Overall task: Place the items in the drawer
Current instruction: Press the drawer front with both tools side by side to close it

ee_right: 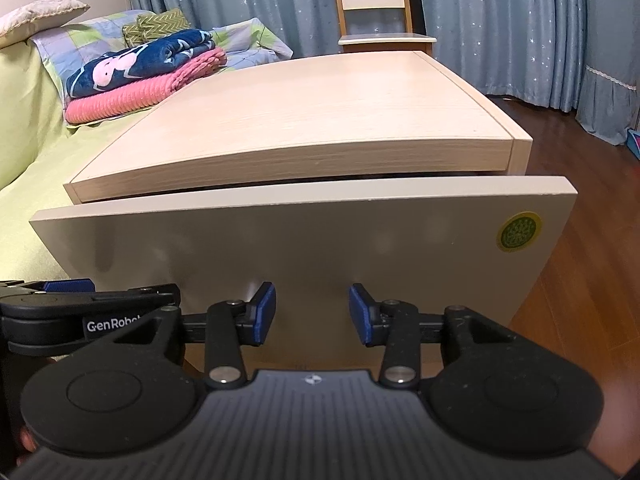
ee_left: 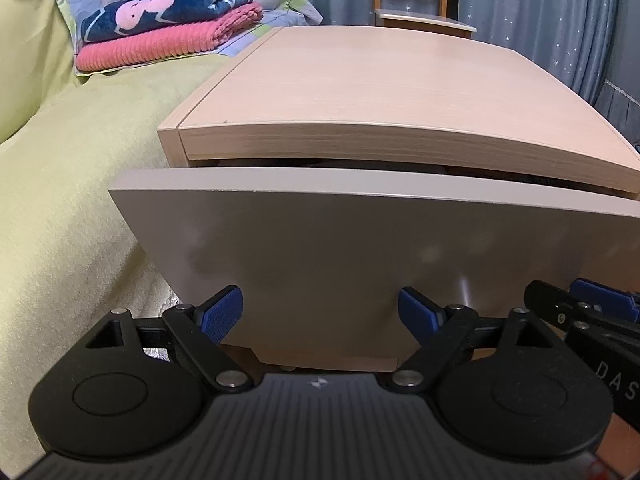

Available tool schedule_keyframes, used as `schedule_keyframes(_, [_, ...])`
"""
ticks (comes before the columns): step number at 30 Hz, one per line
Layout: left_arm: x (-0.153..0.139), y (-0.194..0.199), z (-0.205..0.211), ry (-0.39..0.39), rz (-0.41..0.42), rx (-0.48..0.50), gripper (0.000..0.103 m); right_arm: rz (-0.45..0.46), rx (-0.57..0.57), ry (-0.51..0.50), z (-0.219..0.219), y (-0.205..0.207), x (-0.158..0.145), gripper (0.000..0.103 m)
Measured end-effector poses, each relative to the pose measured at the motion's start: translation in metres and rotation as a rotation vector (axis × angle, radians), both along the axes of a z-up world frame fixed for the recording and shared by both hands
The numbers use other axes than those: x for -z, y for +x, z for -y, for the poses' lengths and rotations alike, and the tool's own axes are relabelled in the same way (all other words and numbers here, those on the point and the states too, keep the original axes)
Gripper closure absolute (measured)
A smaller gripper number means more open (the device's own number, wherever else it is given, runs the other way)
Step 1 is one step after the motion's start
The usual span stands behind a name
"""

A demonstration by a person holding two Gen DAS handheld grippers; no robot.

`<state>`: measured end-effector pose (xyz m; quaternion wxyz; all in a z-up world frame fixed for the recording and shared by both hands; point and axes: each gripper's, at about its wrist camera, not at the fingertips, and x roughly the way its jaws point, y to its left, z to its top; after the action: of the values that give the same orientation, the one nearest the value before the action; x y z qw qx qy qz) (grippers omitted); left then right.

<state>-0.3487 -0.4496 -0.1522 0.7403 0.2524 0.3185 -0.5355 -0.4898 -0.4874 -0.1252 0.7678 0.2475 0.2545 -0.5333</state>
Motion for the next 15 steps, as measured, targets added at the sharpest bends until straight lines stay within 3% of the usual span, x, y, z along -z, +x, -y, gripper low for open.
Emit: schedule_keyframes(15, [0.0010, 0.0021, 0.0025, 0.002, 0.000, 0.000, 0.016, 0.004, 0.001, 0.002, 0.0011, -0.0017, -0.0011, 0.067])
